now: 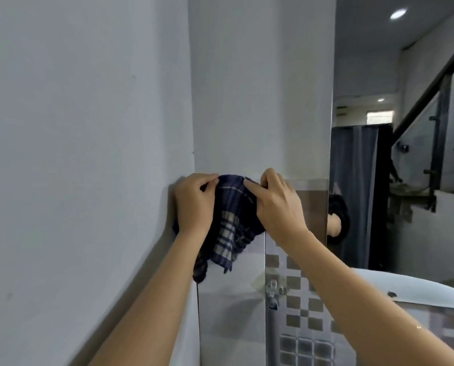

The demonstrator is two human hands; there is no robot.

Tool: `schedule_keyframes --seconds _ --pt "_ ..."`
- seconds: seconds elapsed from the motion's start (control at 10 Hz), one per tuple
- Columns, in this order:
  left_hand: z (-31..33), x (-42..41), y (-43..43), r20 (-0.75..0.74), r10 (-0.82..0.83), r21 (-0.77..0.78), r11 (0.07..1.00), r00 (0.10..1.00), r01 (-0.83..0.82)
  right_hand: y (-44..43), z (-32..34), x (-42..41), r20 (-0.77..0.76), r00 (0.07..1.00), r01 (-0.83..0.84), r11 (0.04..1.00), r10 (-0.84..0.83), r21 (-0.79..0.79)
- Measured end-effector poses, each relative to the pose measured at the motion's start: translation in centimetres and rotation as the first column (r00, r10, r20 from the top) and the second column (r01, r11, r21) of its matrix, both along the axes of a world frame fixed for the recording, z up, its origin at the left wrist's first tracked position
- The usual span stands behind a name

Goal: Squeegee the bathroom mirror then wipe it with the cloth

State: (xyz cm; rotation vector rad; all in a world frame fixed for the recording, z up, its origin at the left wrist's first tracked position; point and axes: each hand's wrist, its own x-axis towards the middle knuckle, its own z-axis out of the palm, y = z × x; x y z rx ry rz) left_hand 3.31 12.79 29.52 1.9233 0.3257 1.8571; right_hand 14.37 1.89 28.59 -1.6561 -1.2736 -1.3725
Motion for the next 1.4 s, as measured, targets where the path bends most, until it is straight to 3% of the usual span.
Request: schedule_keyframes --seconds 0.1,0.2,0.4,0.5,0.6,0.9,1.0,1.1,1.3,1.4 --pt "-1.3 0.2 0.3 0.018 -0.016 -0.004 1.000 1.000 0.016 0.1 -1.5 0.0 -0.029 0.999 -0.034 0.999 0.035 0.015" --pt "-2.2 -0.2 0.3 0.019 -0.123 -0.145 0.982 0.992 0.124 -0.2 -2.3 -0.6 -0.131 0.987 -0.090 0.996 0.091 0.017" --pt "-3.2 -1.5 -0.7 -0.104 -0.324 -0.178 0.936 0.940 0.303 -1.0 -2.7 -2.0 -0.337 0.918 -0.238 0.970 0.209 -0.048" --pt "-3.8 -2.1 -1.7 -0.140 -0.431 -0.183 0.896 0.891 0.404 -1.1 -1.9 -3.4 -0.577 0.706 -0.488 0.873 0.411 0.025" --pt "-4.2 -2.2 -1.6 -0.163 -0.459 -0.201 0.882 0.873 0.426 -0.8 -2.0 -3.3 -0.591 0.694 -0.508 0.861 0.412 0.003" --pt "-5.2 -2.0 -1.4 -0.182 -0.516 -0.279 0.843 0.837 0.459 0.0 -3.7 -2.8 -0.566 0.657 -0.500 0.850 0.498 0.169" --pt "-5.3 -2.1 -1.5 -0.224 -0.498 -0.303 0.852 0.838 0.426 -0.2 -4.0 -3.1 -0.607 0.613 -0.503 0.842 0.506 0.193" --pt "-5.0 -2.6 -1.9 -0.325 -0.382 -0.233 0.919 0.865 0.319 -1.2 -3.9 -3.6 -0.642 0.600 -0.517 0.844 0.477 0.145" --pt "-4.7 -6.3 -5.8 -0.579 -0.058 -0.072 0.997 0.813 0.020 -7.7 -3.8 -6.1 -0.711 0.654 -0.469 0.876 0.259 -0.113" --pt "-4.1 -7.7 -8.3 -0.601 0.023 -0.019 0.999 0.799 -0.044 -10.6 -3.7 -6.6 -0.691 0.704 -0.412 0.887 0.164 -0.210"
